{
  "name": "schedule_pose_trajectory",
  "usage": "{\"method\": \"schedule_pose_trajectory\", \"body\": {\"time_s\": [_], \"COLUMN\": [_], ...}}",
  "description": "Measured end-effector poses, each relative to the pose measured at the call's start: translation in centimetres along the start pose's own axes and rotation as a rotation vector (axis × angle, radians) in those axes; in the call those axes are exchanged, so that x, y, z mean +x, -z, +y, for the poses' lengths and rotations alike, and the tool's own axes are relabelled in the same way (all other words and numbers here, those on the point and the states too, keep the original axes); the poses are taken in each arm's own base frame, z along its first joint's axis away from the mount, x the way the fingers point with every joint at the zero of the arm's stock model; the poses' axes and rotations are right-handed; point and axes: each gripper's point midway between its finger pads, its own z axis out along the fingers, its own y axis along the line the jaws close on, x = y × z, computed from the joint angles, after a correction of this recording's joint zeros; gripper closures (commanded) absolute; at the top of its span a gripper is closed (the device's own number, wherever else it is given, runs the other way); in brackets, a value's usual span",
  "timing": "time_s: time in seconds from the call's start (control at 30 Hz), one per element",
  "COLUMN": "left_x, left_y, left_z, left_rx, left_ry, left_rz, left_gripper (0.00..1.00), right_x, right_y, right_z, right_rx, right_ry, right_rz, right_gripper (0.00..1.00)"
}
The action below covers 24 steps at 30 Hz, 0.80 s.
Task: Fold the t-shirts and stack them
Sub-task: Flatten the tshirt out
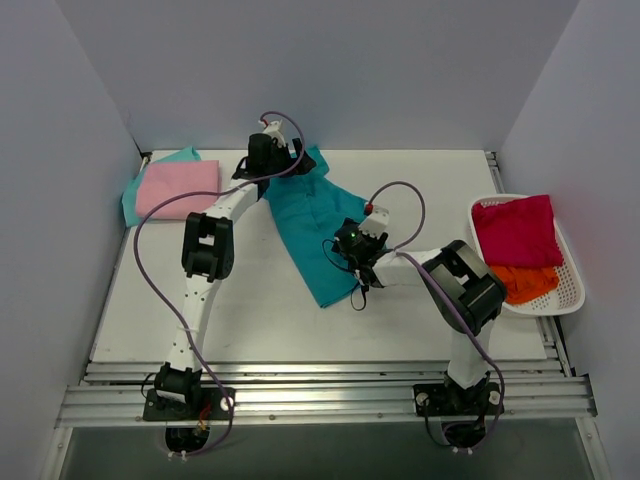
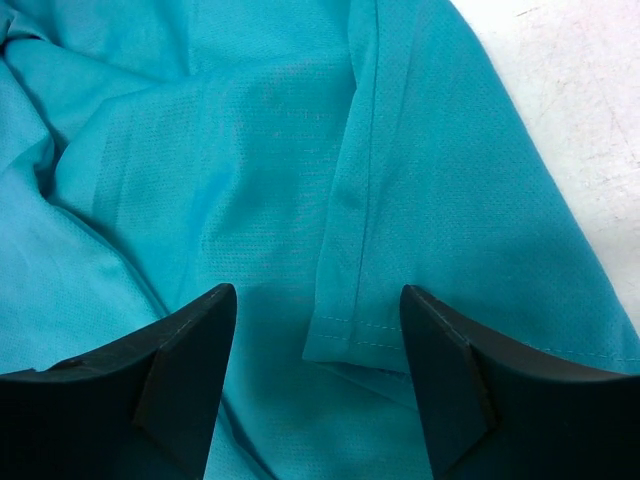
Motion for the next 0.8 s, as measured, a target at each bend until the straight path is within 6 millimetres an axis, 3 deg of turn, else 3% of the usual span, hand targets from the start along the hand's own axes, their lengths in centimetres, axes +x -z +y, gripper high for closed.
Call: {"method": "schedule_pose_trajectory", "body": {"time_s": [0.27, 0.43, 0.57, 0.8], "left_x": [0.07, 0.07, 0.07, 0.04], "left_y": [-0.01, -0.01, -0.01, -0.01], "left_z": [0.05, 0.04, 0.04, 0.03], "left_rx": [-0.001, 0.000, 0.000, 0.000], "left_ry": [0.000, 0.000, 0.000, 0.000], "left_rz": [0.001, 0.001, 0.001, 0.000], "left_gripper": [0.06, 0.06, 0.06, 0.06], "right_x": [0.14, 0.37, 0.64, 0.86], "right_y": [-0.04, -0.02, 0.01, 0.05], "right_z": [-0.45, -0.72, -0.82, -0.75], "right_rx": [0.007, 0.006, 0.000, -0.016], "right_ry": [-0.015, -0.018, -0.018, -0.031], "right_rz": [-0.013, -0.014, -0.011, -0.009], "right_gripper": [0.55, 0.75, 1.00, 1.00]}}
